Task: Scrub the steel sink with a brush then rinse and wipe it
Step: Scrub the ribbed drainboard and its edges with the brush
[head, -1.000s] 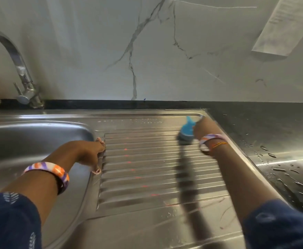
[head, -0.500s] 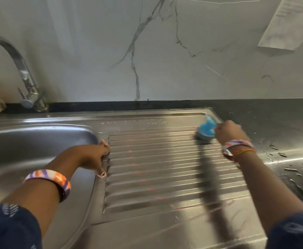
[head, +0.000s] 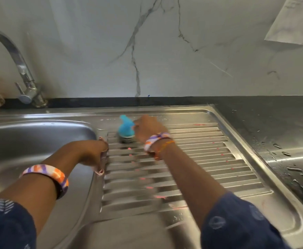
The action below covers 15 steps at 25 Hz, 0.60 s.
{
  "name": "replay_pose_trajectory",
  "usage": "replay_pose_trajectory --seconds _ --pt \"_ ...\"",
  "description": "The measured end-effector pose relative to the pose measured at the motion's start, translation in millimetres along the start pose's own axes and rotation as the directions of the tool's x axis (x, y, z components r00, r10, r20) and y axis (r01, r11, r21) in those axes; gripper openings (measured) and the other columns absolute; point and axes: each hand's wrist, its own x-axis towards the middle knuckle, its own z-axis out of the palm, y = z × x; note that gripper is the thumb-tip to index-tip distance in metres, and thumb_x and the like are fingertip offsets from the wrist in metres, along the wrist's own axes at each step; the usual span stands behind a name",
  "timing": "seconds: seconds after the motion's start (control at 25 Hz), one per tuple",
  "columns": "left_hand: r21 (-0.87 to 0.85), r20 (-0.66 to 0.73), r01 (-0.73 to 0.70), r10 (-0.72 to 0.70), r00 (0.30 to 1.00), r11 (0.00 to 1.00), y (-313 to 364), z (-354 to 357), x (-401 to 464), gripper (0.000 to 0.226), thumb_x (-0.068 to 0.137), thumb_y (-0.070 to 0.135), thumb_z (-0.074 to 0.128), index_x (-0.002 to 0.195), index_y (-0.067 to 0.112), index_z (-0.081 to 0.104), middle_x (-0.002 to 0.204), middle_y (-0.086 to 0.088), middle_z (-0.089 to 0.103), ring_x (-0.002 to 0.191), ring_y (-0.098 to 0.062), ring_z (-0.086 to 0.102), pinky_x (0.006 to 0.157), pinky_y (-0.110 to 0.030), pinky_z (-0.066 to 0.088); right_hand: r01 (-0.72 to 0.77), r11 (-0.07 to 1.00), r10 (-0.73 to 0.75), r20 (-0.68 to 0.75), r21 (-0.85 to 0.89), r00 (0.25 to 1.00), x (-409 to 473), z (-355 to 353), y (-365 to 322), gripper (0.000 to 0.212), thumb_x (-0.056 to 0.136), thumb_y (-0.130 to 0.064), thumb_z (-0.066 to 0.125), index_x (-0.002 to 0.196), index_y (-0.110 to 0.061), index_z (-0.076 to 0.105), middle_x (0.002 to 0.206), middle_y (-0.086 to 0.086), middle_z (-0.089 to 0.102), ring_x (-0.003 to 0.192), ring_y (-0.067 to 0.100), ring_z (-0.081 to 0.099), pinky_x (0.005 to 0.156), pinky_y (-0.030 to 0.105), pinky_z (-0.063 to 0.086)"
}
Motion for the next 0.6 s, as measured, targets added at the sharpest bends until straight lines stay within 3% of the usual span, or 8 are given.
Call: replay_pose_trajectory --seconds 0.08,0.2,0.28,0.36,0.4,0.48,0.56,0.6 --pt "-0.016 -0.007 -0.029 0.029 1.000 0.999 -5 3 -1 0.062 0.077 0.030 0.074 0.129 0.013 0.044 0.135 -0.006 0.047 0.114 -0.020 0.052 0.096 -0.030 0.044 -0.048 0.986 0.034 -0.093 -0.159 0.995 -2 -46 62 0.031 0.095 -0.019 0.043 0.112 -0.004 0.065 0.109 0.015 0.066 0.102 0.029 0.062 0.077 0.025 0.043" --pt "-0.043 -0.004 -0.043 0.042 0.999 0.998 -7 5 1 0.071 0.078 0.030 0.073 0.136 0.010 0.038 0.145 -0.009 0.039 0.121 -0.020 0.048 0.102 -0.031 0.040 -0.380 0.920 0.349 -0.244 -0.094 0.905 -1 -94 149 0.031 0.095 -0.018 0.045 0.110 0.002 0.062 0.099 0.019 0.061 0.099 0.033 0.062 0.074 0.030 0.042" --pt "-0.043 0.000 -0.048 0.048 0.999 0.998 -7 5 -1 0.072 0.078 0.030 0.073 0.137 0.010 0.038 0.146 -0.009 0.037 0.123 -0.022 0.047 0.102 -0.031 0.040 -0.447 0.873 0.367 -0.338 -0.197 0.867 -13 -107 152 0.032 0.094 -0.017 0.047 0.115 0.006 0.057 0.103 0.022 0.061 0.096 0.037 0.060 0.079 0.036 0.045" --pt "-0.023 0.003 -0.052 0.052 0.999 0.998 -6 4 1 0.072 0.078 0.029 0.073 0.137 0.008 0.038 0.146 -0.010 0.036 0.120 -0.020 0.047 0.104 -0.032 0.039 -0.410 0.912 0.383 -0.320 -0.019 0.867 -3 -102 141 0.032 0.095 -0.014 0.046 0.119 0.006 0.055 0.118 0.022 0.059 0.107 0.037 0.058 0.088 0.037 0.045" --pt "-0.012 0.007 -0.047 0.047 0.999 0.999 -4 3 1 0.073 0.078 0.029 0.073 0.137 0.009 0.038 0.146 -0.010 0.036 0.122 -0.020 0.047 0.105 -0.032 0.038 -0.329 0.936 0.270 -0.352 -0.121 0.896 -5 -113 133 0.031 0.097 -0.015 0.043 0.120 0.002 0.055 0.121 0.018 0.058 0.112 0.033 0.056 0.091 0.036 0.044" --pt "-0.006 0.012 -0.033 0.033 0.999 0.999 -2 2 3 0.070 0.077 0.028 0.074 0.135 0.011 0.039 0.143 -0.008 0.040 0.123 -0.022 0.048 0.103 -0.031 0.042 -0.060 0.950 -0.031 -0.286 -0.305 0.958 63 -42 125 0.025 0.095 -0.029 0.042 0.110 -0.021 0.059 0.109 0.004 0.063 0.108 0.026 0.061 0.076 0.036 0.049" --pt "-0.021 0.029 -0.017 0.018 0.999 1.000 -1 0 4 0.060 0.076 0.027 0.075 0.124 0.014 0.043 0.132 -0.006 0.047 0.113 -0.019 0.052 0.094 -0.027 0.045 0.057 0.935 -0.166 -0.289 -0.349 0.943 96 15 112 0.026 0.085 -0.043 0.043 0.100 -0.029 0.060 0.086 -0.005 0.064 0.092 0.025 0.068 0.064 0.032 0.046" --pt "-0.030 0.032 -0.016 0.017 0.999 0.999 0 1 4 0.057 0.076 0.026 0.075 0.122 0.015 0.043 0.129 -0.005 0.049 0.110 -0.019 0.052 0.092 -0.027 0.045 0.060 0.974 -0.116 -0.254 -0.219 0.960 89 12 103 0.027 0.087 -0.038 0.045 0.101 -0.024 0.062 0.088 -0.001 0.065 0.091 0.025 0.068 0.065 0.033 0.048"
